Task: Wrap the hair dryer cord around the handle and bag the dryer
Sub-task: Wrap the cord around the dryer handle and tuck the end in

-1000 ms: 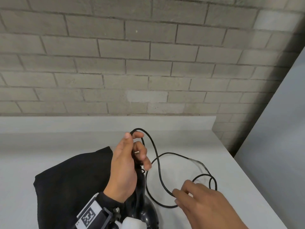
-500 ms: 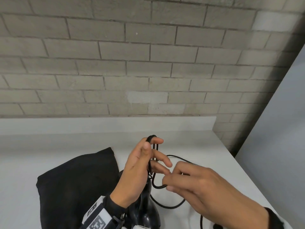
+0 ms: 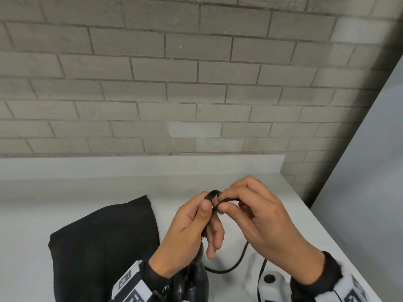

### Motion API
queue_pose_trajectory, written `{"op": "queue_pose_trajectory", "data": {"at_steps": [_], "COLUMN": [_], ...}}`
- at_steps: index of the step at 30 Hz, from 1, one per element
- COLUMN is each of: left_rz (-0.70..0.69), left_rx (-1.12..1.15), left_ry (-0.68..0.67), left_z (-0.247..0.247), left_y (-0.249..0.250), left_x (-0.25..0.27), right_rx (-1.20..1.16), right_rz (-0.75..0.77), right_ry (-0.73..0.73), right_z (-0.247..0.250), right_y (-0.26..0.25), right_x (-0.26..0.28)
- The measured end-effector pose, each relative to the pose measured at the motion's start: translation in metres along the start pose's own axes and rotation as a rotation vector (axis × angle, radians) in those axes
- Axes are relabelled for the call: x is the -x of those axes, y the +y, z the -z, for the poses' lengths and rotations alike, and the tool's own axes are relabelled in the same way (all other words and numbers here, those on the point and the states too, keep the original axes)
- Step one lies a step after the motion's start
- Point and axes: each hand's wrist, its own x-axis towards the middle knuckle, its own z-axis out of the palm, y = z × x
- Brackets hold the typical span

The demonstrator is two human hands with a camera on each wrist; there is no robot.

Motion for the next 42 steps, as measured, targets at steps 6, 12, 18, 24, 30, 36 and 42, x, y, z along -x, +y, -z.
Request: {"op": "queue_pose_trajectory", "data": {"at_steps": [6, 12, 18, 24, 30, 36, 42], "left_rz": [0.025, 0.081, 0.069, 0.075, 0.069, 0.044, 0.049], "left_rx": [0.008, 0.07, 0.134, 0.203, 0.129, 0.154, 0.148], "left_ry": [-0.056, -0.111, -0.062, 0.019, 0.162, 0.347, 0.369], "left_z": [0.002, 0.002, 0.005, 0.002, 0.005, 0.02, 0.022], "left_y": [0.0, 0.0, -0.004, -0.008, -0.007, -0.005, -0.004], "left_x": [0.001, 0.002, 0.003, 0.004, 0.004, 0.005, 0.004], "right_rx": [-0.028, -0.224, -0.227, -0.279, -0.373, -0.301, 0.108], "right_rz": [-0.08, -0.19, -0.213, -0.242, -0.386, -0.571, -0.279], "right_ry": [-0.042, -0.204, -0.148, -0.112, -0.02, 0.192, 0.309], "right_z": [-0.003, -0.01, -0.011, -0.022, -0.038, -0.049, -0.055], "right_y": [0.008, 0.014, 0.018, 0.016, 0.03, 0.032, 0.046], "right_x": [-0.005, -0.001, -0.004, -0.008, 0.014, 0.074, 0.11]}}
